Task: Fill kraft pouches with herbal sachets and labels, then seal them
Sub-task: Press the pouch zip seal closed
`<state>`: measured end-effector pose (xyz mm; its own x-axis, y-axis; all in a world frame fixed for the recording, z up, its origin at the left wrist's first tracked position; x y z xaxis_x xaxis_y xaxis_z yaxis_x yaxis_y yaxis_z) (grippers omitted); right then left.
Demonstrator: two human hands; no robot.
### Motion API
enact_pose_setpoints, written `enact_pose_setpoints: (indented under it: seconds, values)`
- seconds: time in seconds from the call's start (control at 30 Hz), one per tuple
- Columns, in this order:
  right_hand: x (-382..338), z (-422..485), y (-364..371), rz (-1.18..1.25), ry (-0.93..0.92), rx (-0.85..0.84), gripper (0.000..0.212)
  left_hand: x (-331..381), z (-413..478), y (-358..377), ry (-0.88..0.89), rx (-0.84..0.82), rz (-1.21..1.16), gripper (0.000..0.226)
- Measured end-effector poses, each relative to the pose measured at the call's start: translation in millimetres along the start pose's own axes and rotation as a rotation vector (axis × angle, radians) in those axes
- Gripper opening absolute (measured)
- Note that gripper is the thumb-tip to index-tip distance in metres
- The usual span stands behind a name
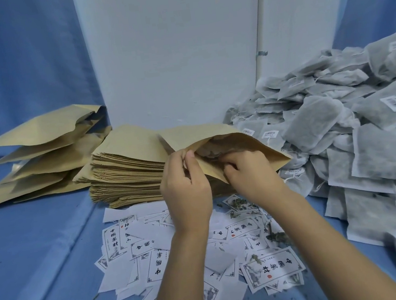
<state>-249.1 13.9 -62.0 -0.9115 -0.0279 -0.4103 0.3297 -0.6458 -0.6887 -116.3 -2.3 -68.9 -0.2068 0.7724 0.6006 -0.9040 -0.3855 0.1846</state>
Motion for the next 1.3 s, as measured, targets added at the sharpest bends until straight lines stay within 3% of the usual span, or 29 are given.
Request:
enact_pose_setpoints:
  seconds: [0.13, 0.2, 0.37, 0.5, 0.6, 0.67, 0.77, 0.9, 1.0, 1.13, 1.3]
  values:
    - [-12, -5, -13, 0.266, 0.039, 0.258, 0.02, -10, 3, 8, -0.212, -0.098, 0.015, 0.017]
    - [-17, -8, -12, 0.414, 0.103, 0.274, 0.022, -13, 3, 11, -0.373, -0.157, -0.036, 0.015]
    - [-22, -19, 20, 0.687, 0.319, -0.305, 0.051, -13, 2, 10, -0.648, -0.142, -0.171, 0.029]
    - [-17, -25, 37, 0.644, 0.342, -0.437, 0.066, -26, 4, 14, -0.865, -0.183, -0.203, 0.007]
    - [-17, -22, 34, 0.845, 0.447, -0.262, 0.055, -33, 0, 17, -1.112, -0.238, -0.325, 0.025]
    - [-15, -22, 31, 1.013, 0.619, -0.083, 0.042, -30, -4, 22, -1.201, -0.38, -0.38, 0.013]
    - [-16, -25, 36, 1.172, 0.806, -0.023, 0.03, -22, -9, 24, -1.206, -0.569, -0.363, 0.029]
    - [-19, -25, 38, 1.248, 0.893, -0.021, 0.019, -19, -7, 25, -1.163, -0.676, -0.354, 0.035]
    - [-17, -24, 40, 1.279, 0.912, -0.043, 0.02, -23, -8, 26, -1.184, -0.696, -0.367, 0.044]
    - [-15, -22, 40, 1.241, 0.853, -0.048, 0.025, -24, -9, 26, -1.19, -0.702, -0.355, 0.036]
    - [-16, -21, 39, 1.324, 0.875, -0.07, 0.033, -27, -2, 23, -1.217, -0.58, -0.457, 0.032]
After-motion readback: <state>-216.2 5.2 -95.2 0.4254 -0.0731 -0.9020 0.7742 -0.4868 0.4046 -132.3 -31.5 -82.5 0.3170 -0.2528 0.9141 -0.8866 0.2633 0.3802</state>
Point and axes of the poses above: each hand's wrist, its own z-axis towards the middle knuckle, its own y-axis out of the palm, x = y × z, the point moved 4 cm from there along z, towards the middle knuckle, and after that the axes turned 6 degrees about x, right-handed, at the moved point
